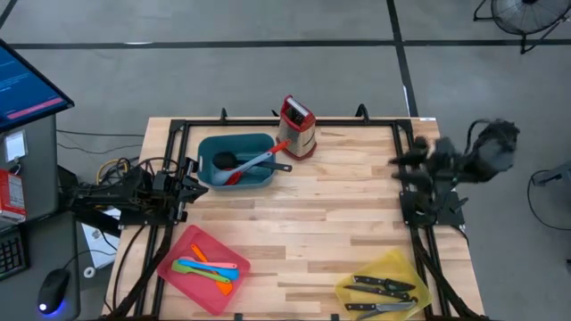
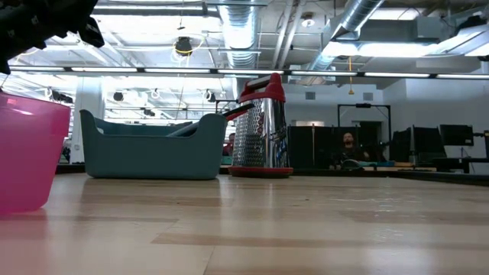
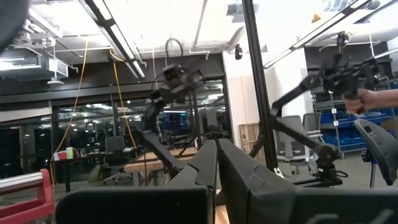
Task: Pick & Place Kitchen Items
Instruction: Return to Home Position
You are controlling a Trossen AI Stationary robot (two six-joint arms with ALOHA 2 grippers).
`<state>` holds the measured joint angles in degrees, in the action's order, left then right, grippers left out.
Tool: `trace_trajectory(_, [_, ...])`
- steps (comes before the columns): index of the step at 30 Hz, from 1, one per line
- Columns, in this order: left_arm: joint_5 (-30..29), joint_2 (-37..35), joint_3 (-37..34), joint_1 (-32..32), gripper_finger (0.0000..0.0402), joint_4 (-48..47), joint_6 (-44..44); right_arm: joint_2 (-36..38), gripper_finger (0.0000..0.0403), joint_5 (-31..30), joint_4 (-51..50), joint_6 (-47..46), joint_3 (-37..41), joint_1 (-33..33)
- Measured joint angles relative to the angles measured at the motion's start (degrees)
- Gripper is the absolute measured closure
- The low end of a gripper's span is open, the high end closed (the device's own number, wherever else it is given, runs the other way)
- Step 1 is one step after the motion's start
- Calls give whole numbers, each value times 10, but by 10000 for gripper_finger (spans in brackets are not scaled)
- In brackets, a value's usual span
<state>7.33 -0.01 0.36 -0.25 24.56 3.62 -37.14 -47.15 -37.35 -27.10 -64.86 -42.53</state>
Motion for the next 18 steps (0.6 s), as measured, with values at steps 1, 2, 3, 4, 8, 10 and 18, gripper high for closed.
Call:
trace_trajectory(1, [0,0,0,0,399,0,0,26,194,30,70,34,46,0])
trace_trajectory(2, [0,0,0,0,399,0,0,51,195,67,139,76,96,-1])
trace_trajectory(3, [0,0,0,0,399,0,0,77,195,107,221,127,147,0])
trace_trajectory(4, [0,0,0,0,399,0,0,106,195,152,312,180,199,2])
trace_trajectory(8, [0,0,0,-1,399,0,0,219,193,354,633,335,395,25])
trace_trajectory(10, [0,0,0,-1,399,0,0,259,193,394,705,337,481,38])
trace_trajectory(18, [0,0,0,-1,399,0,0,311,195,396,823,247,643,99])
